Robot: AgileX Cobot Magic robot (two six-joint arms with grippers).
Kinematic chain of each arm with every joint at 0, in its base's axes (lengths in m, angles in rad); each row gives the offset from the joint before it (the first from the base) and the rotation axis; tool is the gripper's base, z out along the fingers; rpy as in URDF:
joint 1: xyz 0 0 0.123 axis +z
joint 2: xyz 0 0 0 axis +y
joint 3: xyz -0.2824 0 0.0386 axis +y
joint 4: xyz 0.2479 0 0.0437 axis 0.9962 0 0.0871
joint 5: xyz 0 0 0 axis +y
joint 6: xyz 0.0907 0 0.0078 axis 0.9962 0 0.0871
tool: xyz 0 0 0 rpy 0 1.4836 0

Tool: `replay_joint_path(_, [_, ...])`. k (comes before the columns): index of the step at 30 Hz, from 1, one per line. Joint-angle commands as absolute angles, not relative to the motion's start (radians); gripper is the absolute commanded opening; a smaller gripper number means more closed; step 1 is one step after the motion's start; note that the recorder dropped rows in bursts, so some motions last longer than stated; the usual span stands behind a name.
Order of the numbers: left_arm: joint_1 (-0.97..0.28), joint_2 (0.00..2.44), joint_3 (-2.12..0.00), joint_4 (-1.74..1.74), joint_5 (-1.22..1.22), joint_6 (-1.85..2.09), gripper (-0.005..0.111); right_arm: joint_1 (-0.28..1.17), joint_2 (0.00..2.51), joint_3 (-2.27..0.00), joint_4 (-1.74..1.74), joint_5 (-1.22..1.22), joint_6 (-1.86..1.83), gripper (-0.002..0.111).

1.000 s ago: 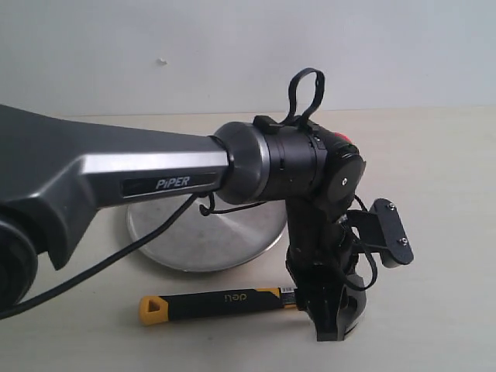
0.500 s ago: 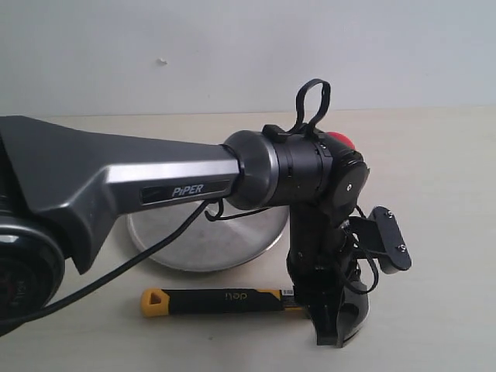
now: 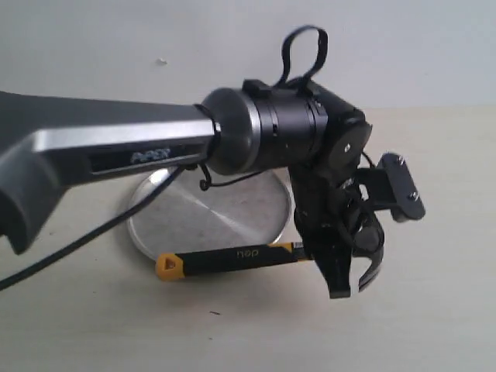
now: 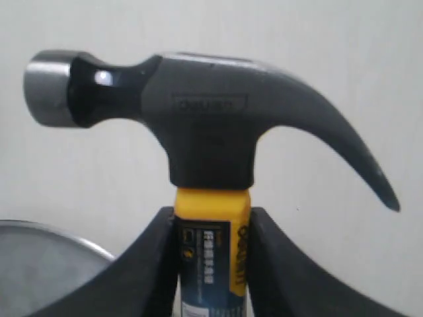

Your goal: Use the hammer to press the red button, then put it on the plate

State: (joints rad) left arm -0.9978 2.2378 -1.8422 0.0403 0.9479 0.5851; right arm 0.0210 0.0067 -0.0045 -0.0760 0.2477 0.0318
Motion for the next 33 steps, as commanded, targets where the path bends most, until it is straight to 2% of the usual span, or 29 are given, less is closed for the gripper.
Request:
replay_joint_path(1, [-0.999,2.135,-1.851,0.045,0.892,0.544,0.000,0.015,0.000,0.000,-0.076,0.246,0.028,0.000])
replay_joint_path(9, [-0.999,1.967,-1.851,0.043,0.883,0.420,0.000,0.015,0.000,0.000,-0.076,0.246,0.031,0.000])
replay_joint_path(12, [-0.997,1.915,-1.851,0.043,0.802,0.273,0.000,0.015,0.000,0.000,-0.078,0.244,0.030,0.000])
replay_joint_path(16, [-0.987,1.893,-1.849,0.038,0.730,0.175,0.000,0.015,0.000,0.000,-0.038,0.098,0.052,0.000])
replay_joint_path(19, [-0.964,1.882,-1.775,-0.020,0.584,0.123,0.000,0.015,0.000,0.000,0.240,0.029,0.248,0.000])
replay_joint_path(27, [-0.955,1.780,-1.542,-0.072,0.244,0.123,0.000,0.015,0.000,0.000,0.314,0.201,0.317,0.000])
replay_joint_path(30, [-0.951,1.742,-1.477,-0.092,0.188,0.123,0.000,0.029,0.000,0.000,0.411,0.263,0.175,0.000])
replay_joint_path(33, [-0.944,1.706,-1.412,-0.116,0.113,0.123,0.000,0.067,0.000,0.000,0.762,0.282,-0.181,0.000])
